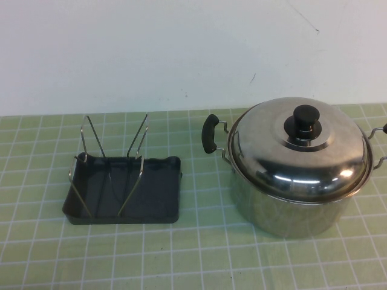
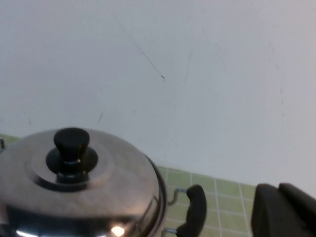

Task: Put pot lid on rack
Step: Open the pot

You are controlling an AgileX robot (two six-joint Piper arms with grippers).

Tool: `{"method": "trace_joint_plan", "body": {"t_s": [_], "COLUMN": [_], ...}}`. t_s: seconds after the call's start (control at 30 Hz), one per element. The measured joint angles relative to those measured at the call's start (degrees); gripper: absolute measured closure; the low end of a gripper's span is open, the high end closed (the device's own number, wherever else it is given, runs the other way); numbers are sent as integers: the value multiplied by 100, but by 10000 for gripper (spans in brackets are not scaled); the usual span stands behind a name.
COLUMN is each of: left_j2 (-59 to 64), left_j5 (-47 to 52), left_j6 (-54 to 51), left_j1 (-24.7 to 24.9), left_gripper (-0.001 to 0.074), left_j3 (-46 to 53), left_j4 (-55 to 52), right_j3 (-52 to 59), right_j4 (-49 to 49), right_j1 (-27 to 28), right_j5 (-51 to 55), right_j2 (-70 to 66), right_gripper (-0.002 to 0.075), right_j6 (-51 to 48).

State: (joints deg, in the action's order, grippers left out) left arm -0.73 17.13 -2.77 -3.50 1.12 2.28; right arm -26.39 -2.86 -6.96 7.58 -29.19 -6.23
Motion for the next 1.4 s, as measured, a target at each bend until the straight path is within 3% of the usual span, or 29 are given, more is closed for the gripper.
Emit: {"method": "trace_joint_plan", "body": {"t_s": [0.3,0.53,0.77,0.93,1.07,1.2,1.27,1.4], "left_j2": [0,0,0,-8,-8,-8,-8,-8], "left_j5": [0,0,0,0,0,0,0,0], "left_j6": [0,11,1,1,1,1,1,1], "left_j1": [0,0,0,0,0,0,0,0], "left_gripper": [738,738,738,738,738,738,738,738], "left_j3": [0,0,0,0,0,0,0,0], "left_j4": [0,0,0,0,0,0,0,0], "right_j3": [-46,-60,-60,-73,-183,-465,-605,-885], "right_j4": [96,-742,977,976,564,387,460,946], "right_j1": [-944,-1190,-2066,-2121,-2121,-2121,-2121,-2121], "right_j5": [-2350,-3741,-4203,-4782,-5395,-5886,-6045,-6137], "right_j2": [-1660,-2972,-3720,-4175,-4625,-5151,-5415,-6042], "right_gripper": [727,727,727,718,594,309,208,131], "right_j6": [-35,-597,-1745,-849,-79,-22,-124,-427]}}
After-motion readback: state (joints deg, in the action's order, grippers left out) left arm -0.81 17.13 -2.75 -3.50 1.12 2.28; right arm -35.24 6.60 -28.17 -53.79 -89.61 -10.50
